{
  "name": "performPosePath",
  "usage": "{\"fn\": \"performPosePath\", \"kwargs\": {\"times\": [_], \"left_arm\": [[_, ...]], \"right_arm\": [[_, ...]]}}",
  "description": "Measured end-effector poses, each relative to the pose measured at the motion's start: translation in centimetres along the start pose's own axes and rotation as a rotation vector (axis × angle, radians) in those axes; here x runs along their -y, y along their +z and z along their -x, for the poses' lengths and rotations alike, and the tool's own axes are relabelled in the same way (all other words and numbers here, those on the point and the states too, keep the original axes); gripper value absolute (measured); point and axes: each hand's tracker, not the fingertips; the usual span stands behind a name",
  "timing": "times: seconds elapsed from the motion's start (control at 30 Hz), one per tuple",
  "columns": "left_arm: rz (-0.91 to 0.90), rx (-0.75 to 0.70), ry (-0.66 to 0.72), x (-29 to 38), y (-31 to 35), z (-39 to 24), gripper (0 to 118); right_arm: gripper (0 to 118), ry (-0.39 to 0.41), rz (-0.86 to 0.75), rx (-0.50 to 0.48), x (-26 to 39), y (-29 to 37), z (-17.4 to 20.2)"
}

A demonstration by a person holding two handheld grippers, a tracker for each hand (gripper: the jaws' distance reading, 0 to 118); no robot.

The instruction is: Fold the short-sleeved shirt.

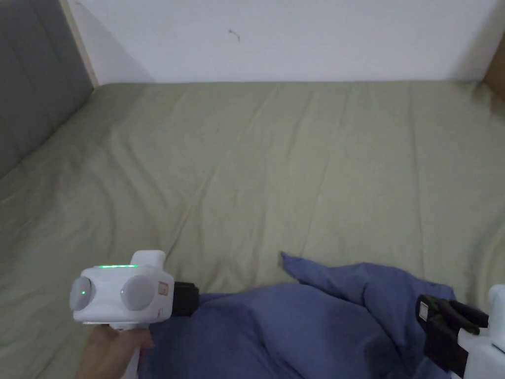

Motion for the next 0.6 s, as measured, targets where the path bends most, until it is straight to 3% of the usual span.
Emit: {"fn": "performPosePath", "kwargs": {"times": [0.07, 0.1, 0.13, 0.17, 0.3, 0.4, 0.47, 0.53, 0.6], "left_arm": [[-0.025, 0.001, 0.018, -0.1, 0.7, -0.9, 80], [-0.038, -0.003, 0.029, -0.1, 1.1, -1.0, 60], [-0.079, -0.027, 0.018, -0.1, 1.6, -1.2, 10], [-0.104, -0.042, -0.015, -0.1, 1.5, -1.5, 2], [-0.078, -0.059, -0.047, 0.2, 1.2, -2.2, 2], [-0.080, -0.027, -0.019, -0.1, 2.6, -1.7, 2], [-0.099, -0.009, 0.008, -0.2, 4.1, -1.2, 2], [-0.125, -0.002, 0.015, 0.0, 5.1, -1.0, 2], [-0.133, 0.015, 0.019, 0.1, 6.1, -0.8, 2]], "right_arm": [[0, -0.001, 0.010, -0.002, -0.2, -0.2, -0.6], [0, 0.009, 0.014, 0.001, -0.3, -0.3, -0.7], [0, 0.027, 0.027, -0.002, -0.7, -0.7, -1.0], [0, 0.036, 0.043, -0.021, -1.3, -1.3, -1.4], [0, 0.035, 0.077, -0.090, -4.5, -4.2, -3.1], [2, 0.086, 0.217, -0.256, -7.5, -8.5, -4.3], [45, 0.165, 0.311, -0.269, -8.6, -12.2, -4.3], [91, 0.228, 0.353, -0.192, -9.1, -15.6, -3.7], [96, 0.254, 0.416, -0.186, -9.2, -19.3, -3.9]]}}
